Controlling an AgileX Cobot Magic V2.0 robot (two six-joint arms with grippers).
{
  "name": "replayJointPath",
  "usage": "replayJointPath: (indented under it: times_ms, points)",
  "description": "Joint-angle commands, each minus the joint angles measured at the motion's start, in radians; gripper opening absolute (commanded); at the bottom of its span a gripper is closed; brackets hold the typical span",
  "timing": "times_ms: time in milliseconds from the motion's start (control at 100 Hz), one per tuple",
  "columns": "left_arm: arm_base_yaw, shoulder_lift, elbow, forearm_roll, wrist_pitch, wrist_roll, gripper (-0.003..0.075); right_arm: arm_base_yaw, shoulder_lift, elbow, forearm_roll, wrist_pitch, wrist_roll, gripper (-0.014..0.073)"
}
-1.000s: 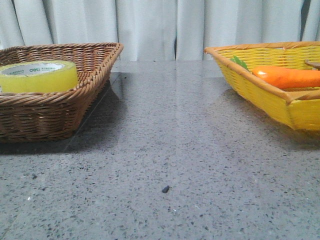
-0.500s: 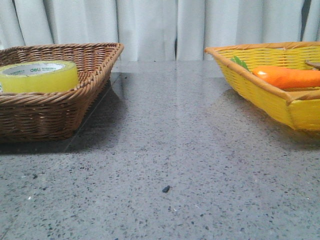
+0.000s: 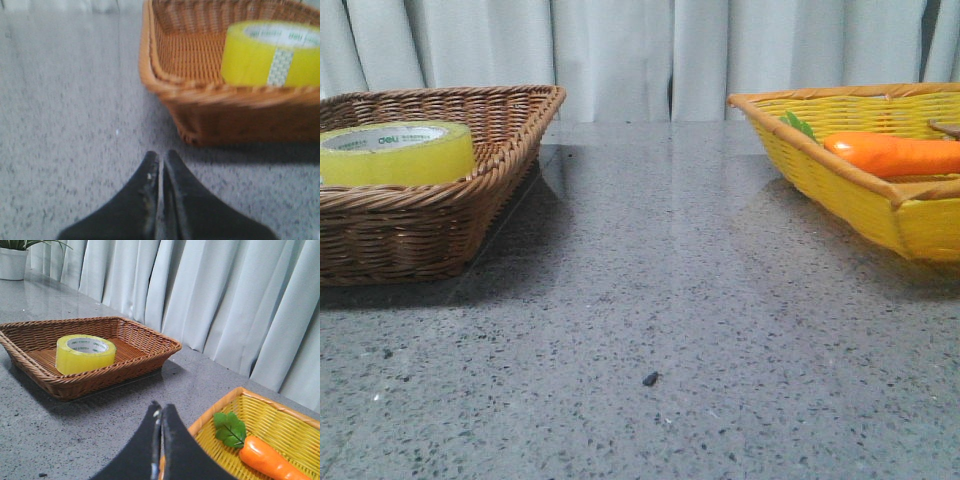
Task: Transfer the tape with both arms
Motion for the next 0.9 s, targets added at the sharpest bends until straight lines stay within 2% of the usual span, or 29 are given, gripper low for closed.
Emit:
replayJointPath:
  times_ms: [0,890]
  points:
    - [0.003,-0.029,0.011,0.0,-0.049,-0.013,-0.0021,-0.005,0.007,-0.025,-0.019,-0.08,-0.002,-0.0074]
    - [0.003,-0.029,0.011,0.0,-0.049,-0.013,-0.002,-0.025,0.007,-0.009,-0.019,-0.089,-0.002,-0.0074]
